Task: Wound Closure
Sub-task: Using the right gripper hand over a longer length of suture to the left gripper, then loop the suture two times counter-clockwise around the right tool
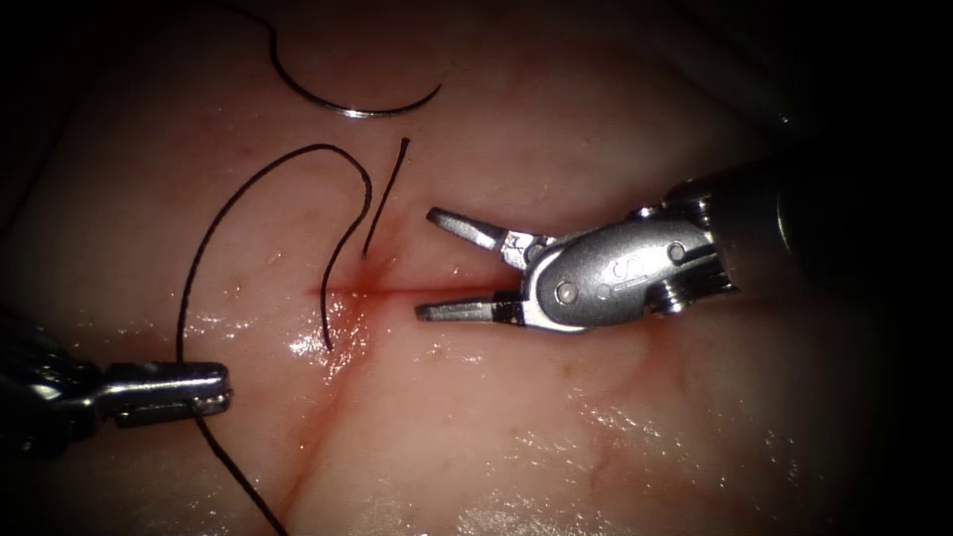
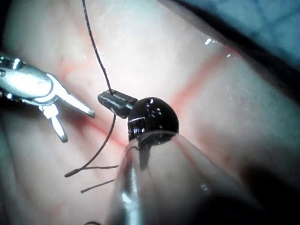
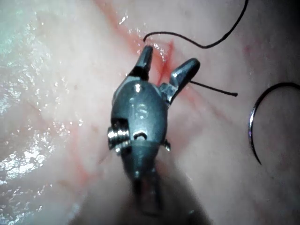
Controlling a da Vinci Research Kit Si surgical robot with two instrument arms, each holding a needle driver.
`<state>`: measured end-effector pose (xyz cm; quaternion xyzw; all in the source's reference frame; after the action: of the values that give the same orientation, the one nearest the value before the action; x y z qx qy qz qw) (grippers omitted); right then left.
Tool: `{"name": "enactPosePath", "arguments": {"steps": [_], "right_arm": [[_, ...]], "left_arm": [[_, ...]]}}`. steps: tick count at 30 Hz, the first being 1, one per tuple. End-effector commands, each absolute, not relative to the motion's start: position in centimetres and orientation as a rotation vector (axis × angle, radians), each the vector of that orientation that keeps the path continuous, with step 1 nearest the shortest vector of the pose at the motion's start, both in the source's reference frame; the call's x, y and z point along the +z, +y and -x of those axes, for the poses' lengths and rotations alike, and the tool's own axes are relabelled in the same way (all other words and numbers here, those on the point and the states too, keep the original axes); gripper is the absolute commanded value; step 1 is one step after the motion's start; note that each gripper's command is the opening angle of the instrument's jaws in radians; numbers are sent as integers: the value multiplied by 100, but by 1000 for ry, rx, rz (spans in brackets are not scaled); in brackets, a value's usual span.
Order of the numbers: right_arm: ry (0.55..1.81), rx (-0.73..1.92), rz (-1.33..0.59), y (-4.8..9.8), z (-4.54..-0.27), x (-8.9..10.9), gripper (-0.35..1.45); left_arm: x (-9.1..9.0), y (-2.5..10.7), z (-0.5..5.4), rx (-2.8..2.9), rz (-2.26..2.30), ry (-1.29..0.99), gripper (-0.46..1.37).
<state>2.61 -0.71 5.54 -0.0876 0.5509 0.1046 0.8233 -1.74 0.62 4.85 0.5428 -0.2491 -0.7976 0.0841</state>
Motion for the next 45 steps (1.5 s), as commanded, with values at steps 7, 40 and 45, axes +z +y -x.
{"name": "enactPosePath", "arguments": {"steps": [7, 40, 45], "right_arm": [[1199, 73, 235, -70, -268, 513, 135], [1281, 91, 132, 44, -312, 565, -35], [1311, 77, 96, 49, -333, 589, -35]], "left_arm": [[504, 70, 219, -2335, -1628, -681, -35], [481, 35, 175, -2221, -1341, -371, -35], [481, 40, 170, -2133, -1275, -365, -35]]}}
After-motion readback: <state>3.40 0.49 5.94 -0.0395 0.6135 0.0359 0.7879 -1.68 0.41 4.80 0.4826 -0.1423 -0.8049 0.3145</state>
